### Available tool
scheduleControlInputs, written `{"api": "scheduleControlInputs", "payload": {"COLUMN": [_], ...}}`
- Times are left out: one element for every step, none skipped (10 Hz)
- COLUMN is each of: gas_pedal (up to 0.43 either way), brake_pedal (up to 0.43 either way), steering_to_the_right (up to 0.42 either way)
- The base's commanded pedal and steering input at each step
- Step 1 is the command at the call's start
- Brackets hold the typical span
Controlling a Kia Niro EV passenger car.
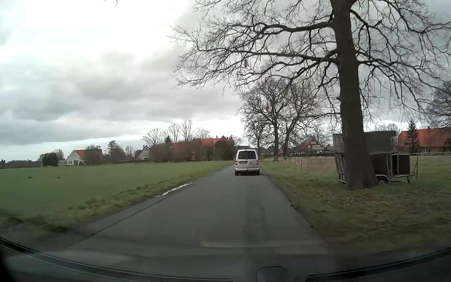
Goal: Follow the waypoints while adhering to traffic rules and regulations
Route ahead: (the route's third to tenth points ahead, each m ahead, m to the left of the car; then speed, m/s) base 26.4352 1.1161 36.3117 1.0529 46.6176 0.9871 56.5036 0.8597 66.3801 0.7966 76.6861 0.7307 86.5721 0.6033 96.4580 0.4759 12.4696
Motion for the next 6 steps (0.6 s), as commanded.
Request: {"api": "scheduleControlInputs", "payload": {"gas_pedal": [0.157, 0.157, 0.157, 0.157, 0.157, 0.157], "brake_pedal": [0.0, 0.0, 0.0, 0.0, 0.0, 0.0], "steering_to_the_right": [0.002, 0.002, 0.003, 0.003, 0.002, 0.002]}}
